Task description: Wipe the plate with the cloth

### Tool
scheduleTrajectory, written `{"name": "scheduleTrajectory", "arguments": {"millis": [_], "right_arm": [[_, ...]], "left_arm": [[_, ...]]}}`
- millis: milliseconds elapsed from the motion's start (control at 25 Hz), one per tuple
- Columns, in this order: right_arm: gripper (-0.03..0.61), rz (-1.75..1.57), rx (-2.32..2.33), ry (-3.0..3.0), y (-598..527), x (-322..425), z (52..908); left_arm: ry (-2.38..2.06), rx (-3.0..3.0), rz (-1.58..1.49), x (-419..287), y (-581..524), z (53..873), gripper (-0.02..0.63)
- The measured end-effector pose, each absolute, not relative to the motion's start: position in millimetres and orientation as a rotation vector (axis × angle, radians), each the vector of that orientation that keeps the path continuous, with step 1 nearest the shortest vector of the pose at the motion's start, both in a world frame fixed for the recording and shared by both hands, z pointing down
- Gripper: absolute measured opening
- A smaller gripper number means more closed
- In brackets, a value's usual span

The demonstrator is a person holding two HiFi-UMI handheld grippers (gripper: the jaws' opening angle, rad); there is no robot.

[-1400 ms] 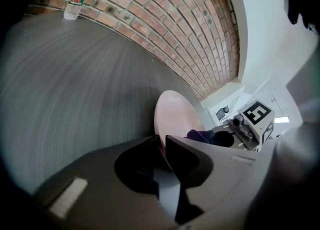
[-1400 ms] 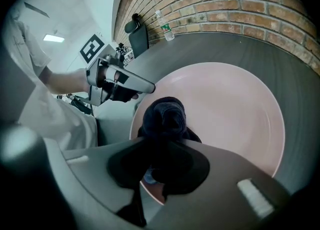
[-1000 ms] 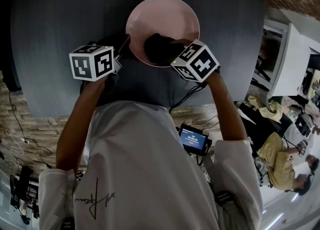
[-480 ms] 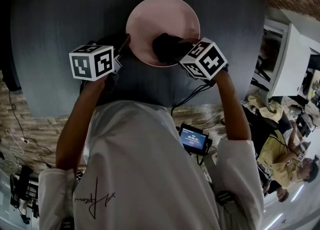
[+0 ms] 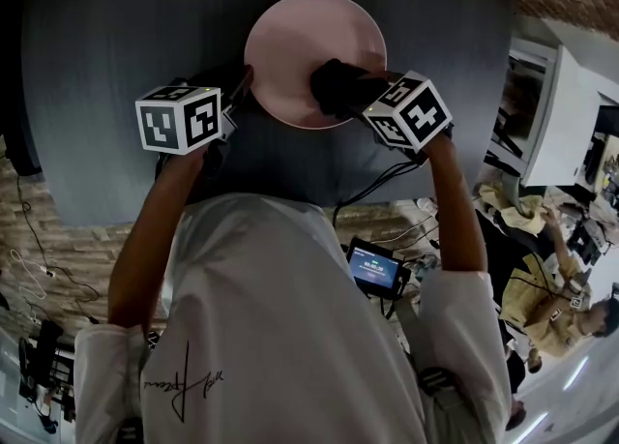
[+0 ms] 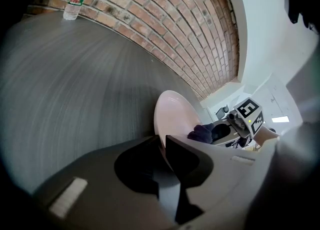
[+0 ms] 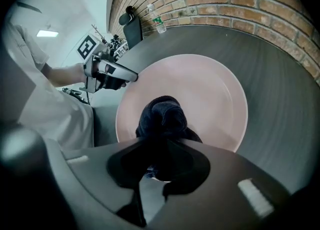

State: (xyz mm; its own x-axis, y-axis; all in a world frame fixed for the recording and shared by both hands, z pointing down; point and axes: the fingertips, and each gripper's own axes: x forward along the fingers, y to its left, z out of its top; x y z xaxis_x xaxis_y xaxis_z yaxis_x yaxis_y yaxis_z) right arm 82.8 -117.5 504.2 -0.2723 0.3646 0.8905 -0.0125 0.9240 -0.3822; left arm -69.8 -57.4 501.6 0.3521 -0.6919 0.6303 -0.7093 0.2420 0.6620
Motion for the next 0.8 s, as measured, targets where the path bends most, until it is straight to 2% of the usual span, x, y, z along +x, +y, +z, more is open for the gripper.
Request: {"name": "scheduleTrajectory", "arguments": {"millis": [800], "right_arm": [[0.067, 0.166, -0.067, -1.967, -134, 87, 482]], "left_arm": [[-1.454, 1.488, -0.052, -89, -55, 470, 0.035]]}}
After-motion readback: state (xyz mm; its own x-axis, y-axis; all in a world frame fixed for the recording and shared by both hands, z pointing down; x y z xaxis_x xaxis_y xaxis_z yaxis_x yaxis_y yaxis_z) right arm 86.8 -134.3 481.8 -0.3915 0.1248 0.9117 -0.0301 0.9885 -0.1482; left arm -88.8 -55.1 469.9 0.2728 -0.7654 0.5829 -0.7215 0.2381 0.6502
